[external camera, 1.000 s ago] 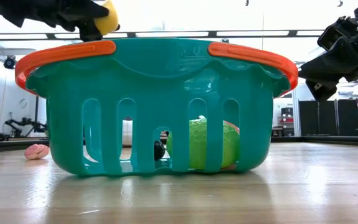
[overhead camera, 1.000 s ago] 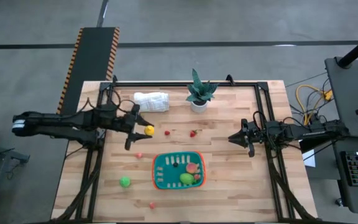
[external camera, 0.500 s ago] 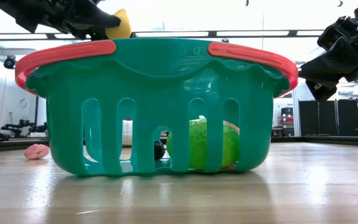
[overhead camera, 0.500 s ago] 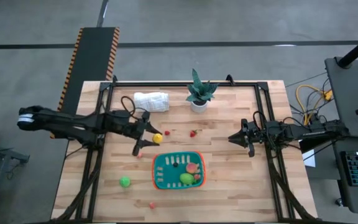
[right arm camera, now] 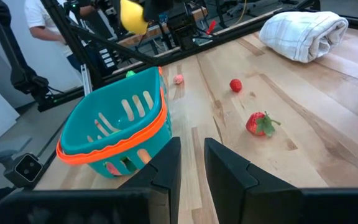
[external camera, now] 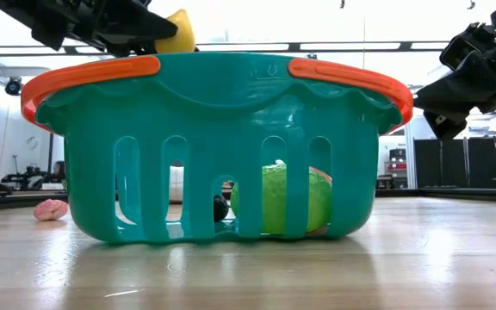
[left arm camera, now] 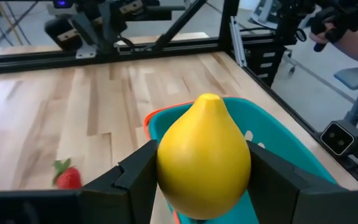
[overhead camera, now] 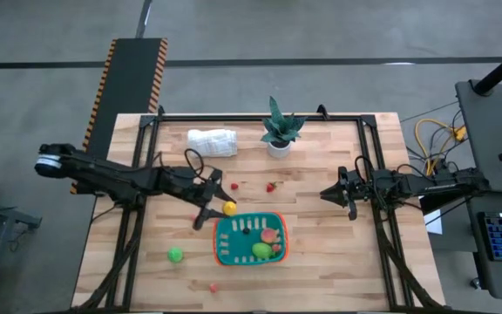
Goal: Pick and placing Produce into tupperware
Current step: Put the yellow lemon into the blue basket
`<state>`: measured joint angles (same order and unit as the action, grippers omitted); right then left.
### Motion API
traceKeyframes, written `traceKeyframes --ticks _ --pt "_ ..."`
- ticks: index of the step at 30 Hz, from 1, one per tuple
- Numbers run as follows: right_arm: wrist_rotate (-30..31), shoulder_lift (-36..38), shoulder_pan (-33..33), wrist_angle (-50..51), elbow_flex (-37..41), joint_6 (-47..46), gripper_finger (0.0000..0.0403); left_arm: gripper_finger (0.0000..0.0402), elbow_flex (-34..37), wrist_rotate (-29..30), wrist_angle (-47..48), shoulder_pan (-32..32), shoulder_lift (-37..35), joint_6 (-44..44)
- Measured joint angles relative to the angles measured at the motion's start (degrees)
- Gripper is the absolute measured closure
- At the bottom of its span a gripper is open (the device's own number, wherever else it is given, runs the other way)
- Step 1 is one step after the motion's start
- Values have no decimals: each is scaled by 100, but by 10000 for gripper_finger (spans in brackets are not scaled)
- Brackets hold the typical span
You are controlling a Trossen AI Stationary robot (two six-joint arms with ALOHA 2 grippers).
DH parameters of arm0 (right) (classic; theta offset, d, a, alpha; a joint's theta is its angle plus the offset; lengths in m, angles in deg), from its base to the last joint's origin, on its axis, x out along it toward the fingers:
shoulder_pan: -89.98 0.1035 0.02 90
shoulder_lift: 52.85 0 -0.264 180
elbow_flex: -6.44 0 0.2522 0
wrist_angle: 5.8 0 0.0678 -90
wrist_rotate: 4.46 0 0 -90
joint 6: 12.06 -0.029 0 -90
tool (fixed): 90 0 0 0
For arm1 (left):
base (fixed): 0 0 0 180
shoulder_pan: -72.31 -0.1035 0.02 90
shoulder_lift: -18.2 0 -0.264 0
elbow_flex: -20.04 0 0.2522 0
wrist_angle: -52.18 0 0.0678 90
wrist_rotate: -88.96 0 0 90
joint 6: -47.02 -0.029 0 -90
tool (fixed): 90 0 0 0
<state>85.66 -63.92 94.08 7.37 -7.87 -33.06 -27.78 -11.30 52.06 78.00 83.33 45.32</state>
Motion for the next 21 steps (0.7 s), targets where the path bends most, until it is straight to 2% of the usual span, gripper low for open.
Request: traceKeyframes --ticks 10,21 --pt "0 0 0 1 0 0 339 219 0 5 -540 335 708 289" --pt "0 -2 0 3 0 2 339 219 -15 24 -718 604 1305 352"
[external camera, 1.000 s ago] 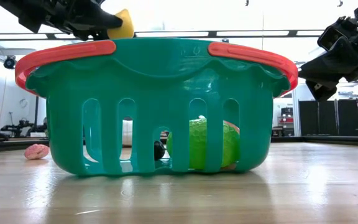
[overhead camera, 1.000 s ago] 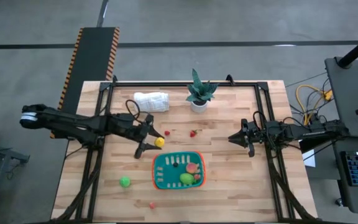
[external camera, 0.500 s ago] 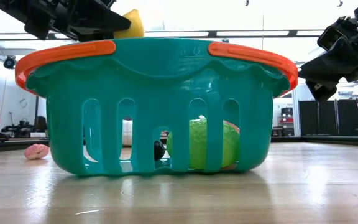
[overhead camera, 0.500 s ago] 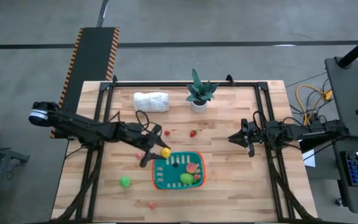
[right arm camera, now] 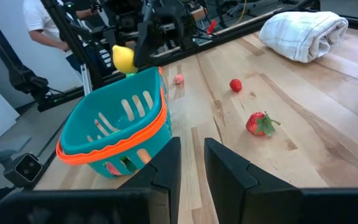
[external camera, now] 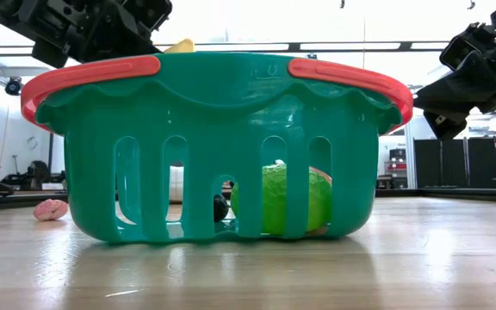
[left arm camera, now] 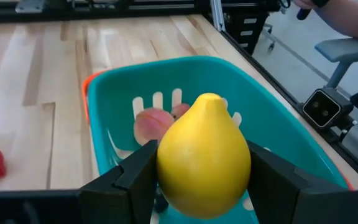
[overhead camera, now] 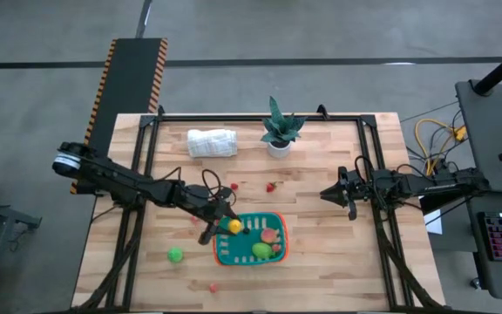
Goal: Pick and placing Produce into tupperware
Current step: Put the yellow lemon into the blue basket
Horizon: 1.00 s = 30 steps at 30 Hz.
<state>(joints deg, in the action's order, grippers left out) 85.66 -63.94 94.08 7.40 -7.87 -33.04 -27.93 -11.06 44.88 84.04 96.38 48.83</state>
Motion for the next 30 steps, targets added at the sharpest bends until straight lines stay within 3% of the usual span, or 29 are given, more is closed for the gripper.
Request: traceKeyframes --ticks 24,30 --pt "0 2 0 0 0 13 339 219 0 109 -89 148 492 950" --pt "0 0 1 0 0 32 339 219 7 124 -59 214 433 837"
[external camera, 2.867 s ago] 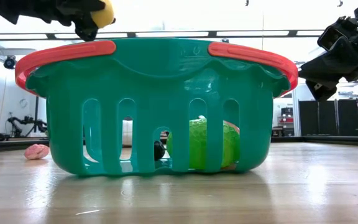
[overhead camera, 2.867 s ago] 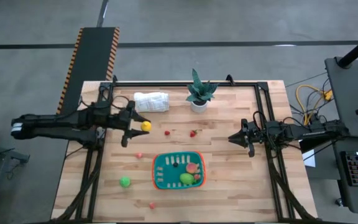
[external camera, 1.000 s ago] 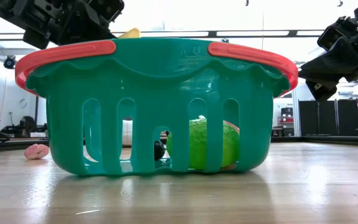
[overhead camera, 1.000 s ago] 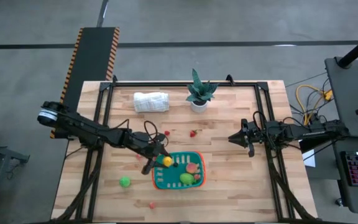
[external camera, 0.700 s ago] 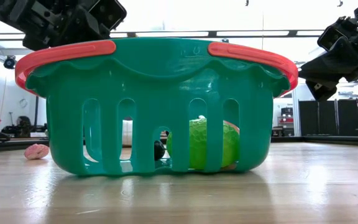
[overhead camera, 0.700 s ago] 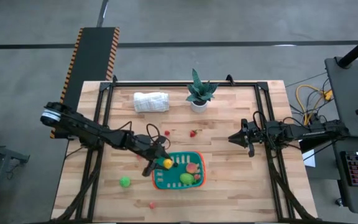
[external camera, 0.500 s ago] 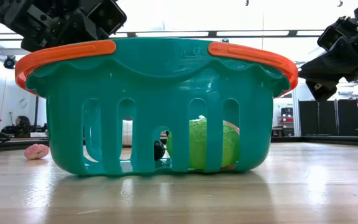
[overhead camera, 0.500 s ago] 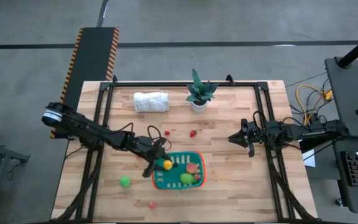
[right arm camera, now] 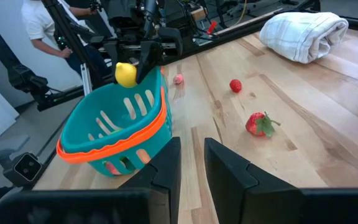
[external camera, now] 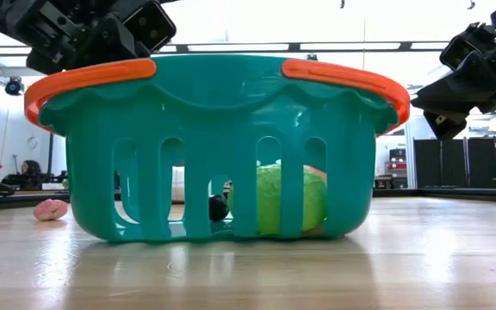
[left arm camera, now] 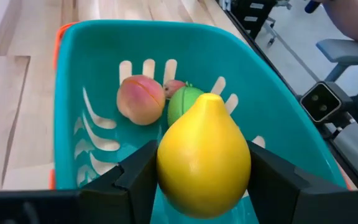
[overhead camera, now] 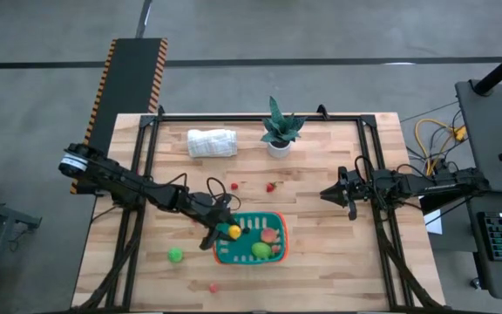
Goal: Pick and placing Produce into tupperware
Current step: Put the yellow lemon into the blue basket
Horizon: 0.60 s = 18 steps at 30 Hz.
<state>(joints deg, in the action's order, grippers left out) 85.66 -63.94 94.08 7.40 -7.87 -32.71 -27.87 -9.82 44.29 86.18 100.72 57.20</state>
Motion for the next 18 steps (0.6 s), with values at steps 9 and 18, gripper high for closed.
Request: traceKeyframes --ticks 9,18 --pt "0 0 1 0 0 16 339 219 0 5 -15 23 -4 -62" --pt "0 0 1 0 0 27 339 172 0 5 -37 48 -13 -177"
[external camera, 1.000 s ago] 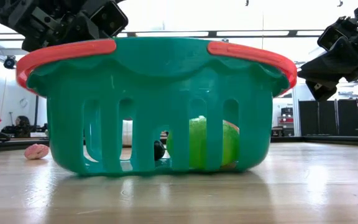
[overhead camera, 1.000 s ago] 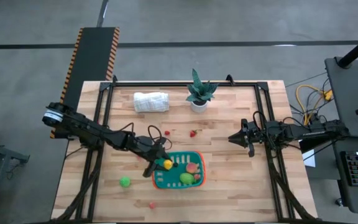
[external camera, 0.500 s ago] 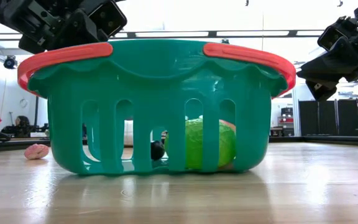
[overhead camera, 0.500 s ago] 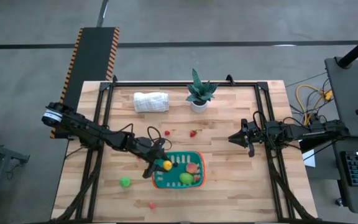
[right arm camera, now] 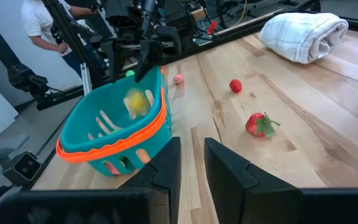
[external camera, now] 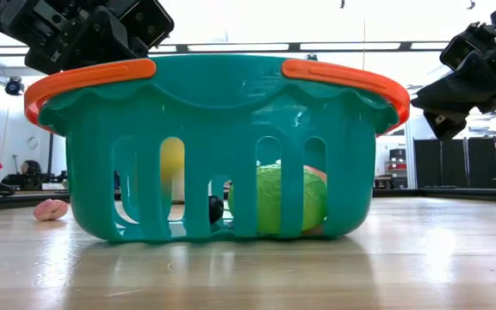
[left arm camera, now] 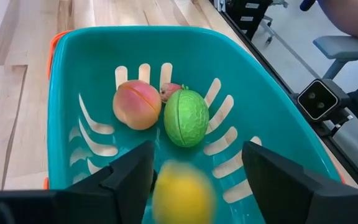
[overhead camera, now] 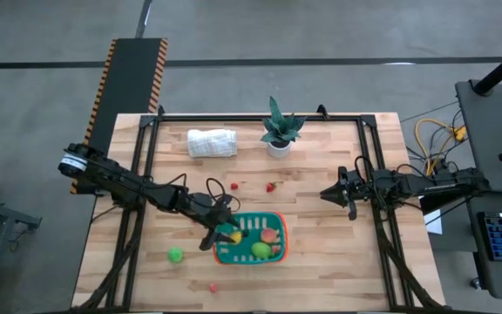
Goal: Pick and placing Produce into tupperware
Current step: Put the yellow lemon into the blue basket, then put the top small pink peach into the blue bin
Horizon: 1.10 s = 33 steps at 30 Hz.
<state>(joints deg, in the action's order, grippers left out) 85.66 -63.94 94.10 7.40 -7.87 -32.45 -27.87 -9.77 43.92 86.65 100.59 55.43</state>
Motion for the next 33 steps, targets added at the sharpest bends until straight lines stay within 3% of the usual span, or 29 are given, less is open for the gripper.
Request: traceKeyframes --ticks 24,33 --pt "-1 0 -1 0 0 -2 339 165 0 0 -4 0 -19 2" --pt "-2 -1 -2 0 0 -2 339 165 2 -103 54 35 -588 -138"
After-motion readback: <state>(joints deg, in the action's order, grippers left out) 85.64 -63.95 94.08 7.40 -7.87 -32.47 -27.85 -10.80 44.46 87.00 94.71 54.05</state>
